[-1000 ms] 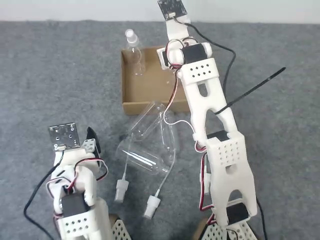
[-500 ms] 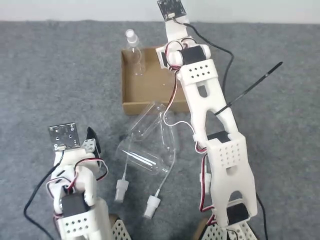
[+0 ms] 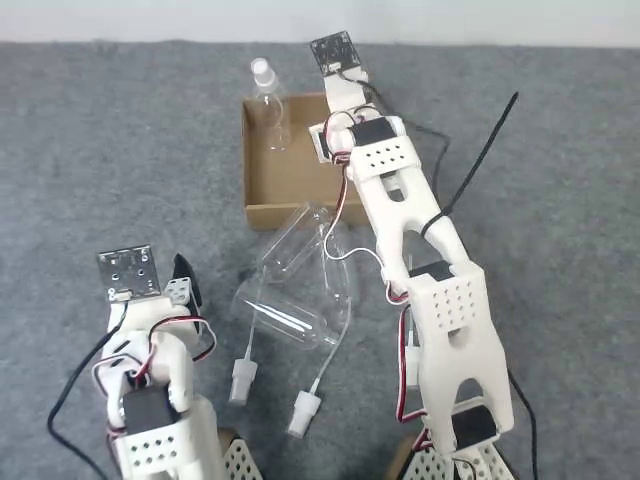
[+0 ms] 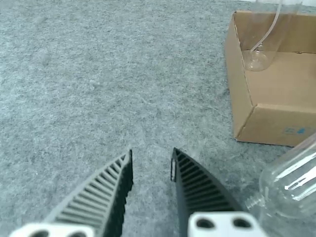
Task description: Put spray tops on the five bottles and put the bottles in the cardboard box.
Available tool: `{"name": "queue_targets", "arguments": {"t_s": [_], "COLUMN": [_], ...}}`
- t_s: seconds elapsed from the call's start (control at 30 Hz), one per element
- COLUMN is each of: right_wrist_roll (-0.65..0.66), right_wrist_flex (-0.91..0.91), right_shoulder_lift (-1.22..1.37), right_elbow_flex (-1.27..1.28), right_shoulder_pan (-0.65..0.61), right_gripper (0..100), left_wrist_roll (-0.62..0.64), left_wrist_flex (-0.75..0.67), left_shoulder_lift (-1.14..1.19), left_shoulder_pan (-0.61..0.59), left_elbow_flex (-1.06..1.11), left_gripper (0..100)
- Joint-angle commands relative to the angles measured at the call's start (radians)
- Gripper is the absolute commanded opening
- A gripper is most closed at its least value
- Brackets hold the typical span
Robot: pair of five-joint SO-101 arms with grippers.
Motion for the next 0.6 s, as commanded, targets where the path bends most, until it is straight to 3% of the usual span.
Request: {"name": "queue_targets", "arguments": {"t_s": [0.0, 0.57], "right_wrist_roll": [0.008, 0.012], "right_wrist_flex": [-0.025, -0.021], "right_shoulder_lift": [-0.05, -0.033], "right_elbow_flex": [-0.012, -0.009], "right_shoulder_pan": [-0.007, -0.007], "right_gripper": [26.4, 26.3], "left_wrist_roll": [-0.003, -0.003], "left_wrist_flex": [-0.035, -0.035], "left_shoulder_lift": [-0.023, -0.023], "left_shoulder_pan": [-0.008, -0.008], "left_elbow_flex": [-0.013, -0.013], "left_gripper": [12, 12]}}
